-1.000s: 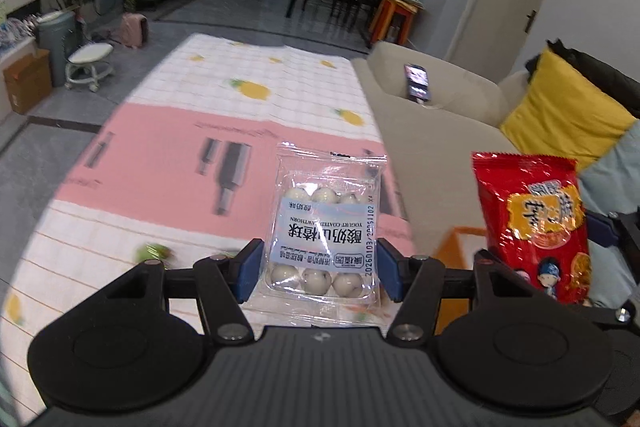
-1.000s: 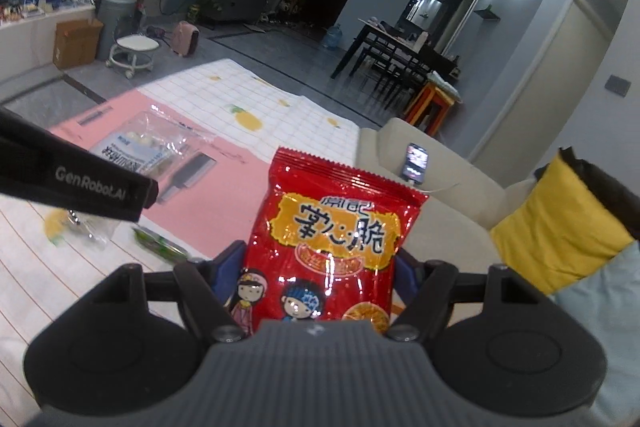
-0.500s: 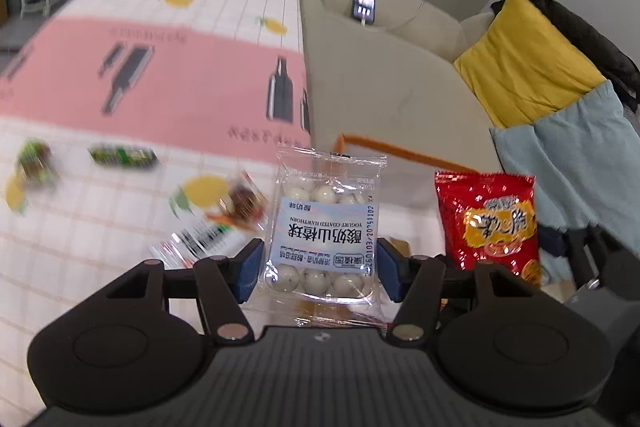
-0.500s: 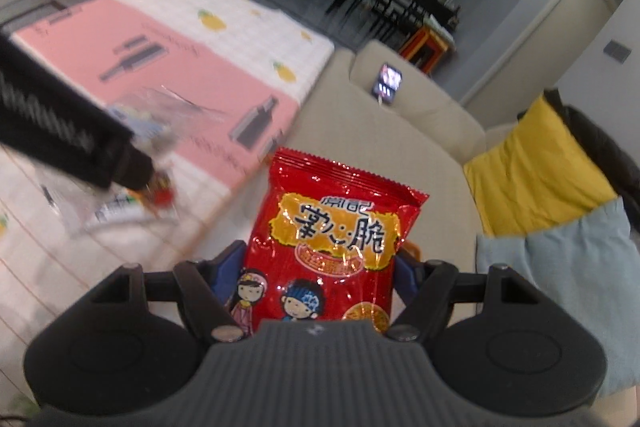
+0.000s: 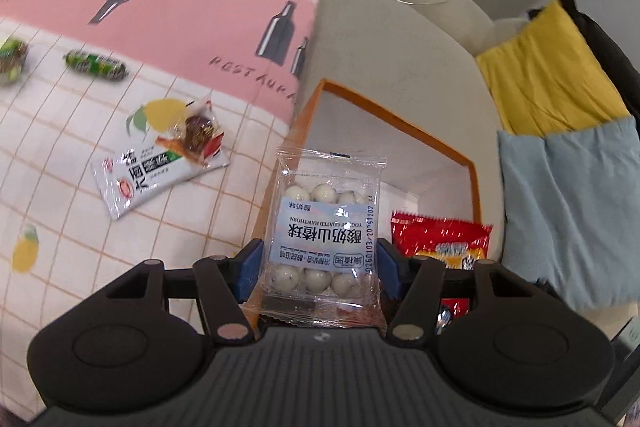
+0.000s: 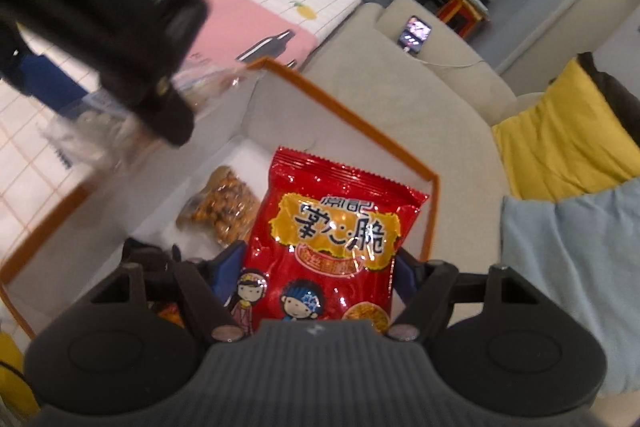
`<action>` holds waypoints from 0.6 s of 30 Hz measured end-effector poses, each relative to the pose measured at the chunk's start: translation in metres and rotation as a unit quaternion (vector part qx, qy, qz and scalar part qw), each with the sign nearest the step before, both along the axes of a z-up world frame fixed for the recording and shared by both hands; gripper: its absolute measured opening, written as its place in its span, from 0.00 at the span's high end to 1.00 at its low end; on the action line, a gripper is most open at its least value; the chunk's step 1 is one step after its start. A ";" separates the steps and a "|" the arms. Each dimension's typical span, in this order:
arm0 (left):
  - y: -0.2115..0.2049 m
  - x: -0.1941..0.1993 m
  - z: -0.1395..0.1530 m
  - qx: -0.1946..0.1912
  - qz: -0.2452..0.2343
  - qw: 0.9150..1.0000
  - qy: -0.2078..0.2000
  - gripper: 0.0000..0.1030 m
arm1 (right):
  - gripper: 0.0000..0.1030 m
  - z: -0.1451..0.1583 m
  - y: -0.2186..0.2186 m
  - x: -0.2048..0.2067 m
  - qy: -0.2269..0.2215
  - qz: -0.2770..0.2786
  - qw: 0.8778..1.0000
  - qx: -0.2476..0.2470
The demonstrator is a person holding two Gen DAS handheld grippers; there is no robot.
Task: Organize snacks
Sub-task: 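Open left tool dropping egg bag into box while right tool releases red bag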
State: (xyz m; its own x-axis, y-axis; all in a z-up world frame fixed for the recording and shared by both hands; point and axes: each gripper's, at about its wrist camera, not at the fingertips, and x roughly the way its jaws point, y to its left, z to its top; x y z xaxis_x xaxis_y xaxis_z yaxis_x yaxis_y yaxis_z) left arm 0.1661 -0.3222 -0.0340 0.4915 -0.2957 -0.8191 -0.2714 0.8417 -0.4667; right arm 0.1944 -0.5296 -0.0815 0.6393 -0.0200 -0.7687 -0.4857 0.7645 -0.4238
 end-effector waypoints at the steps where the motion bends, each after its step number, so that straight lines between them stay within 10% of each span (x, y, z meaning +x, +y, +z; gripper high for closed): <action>1: -0.001 0.001 -0.001 0.000 0.008 1.000 0.004 0.34 | 0.30 -0.002 -0.002 0.002 0.005 0.007 1.000 -0.001; 18: -0.015 0.020 -0.016 0.030 0.002 0.998 0.056 0.33 | 0.30 -0.036 -0.004 0.018 0.135 0.017 0.991 0.018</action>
State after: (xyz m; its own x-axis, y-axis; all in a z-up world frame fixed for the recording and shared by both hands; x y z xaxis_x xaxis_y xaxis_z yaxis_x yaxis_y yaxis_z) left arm 0.1862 -0.3367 -0.0501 0.3966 -0.2433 -0.8852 -0.3228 0.8657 -0.3826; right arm 0.2123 -0.5332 -0.1172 0.4104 0.0291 -0.9114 -0.6038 0.7577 -0.2477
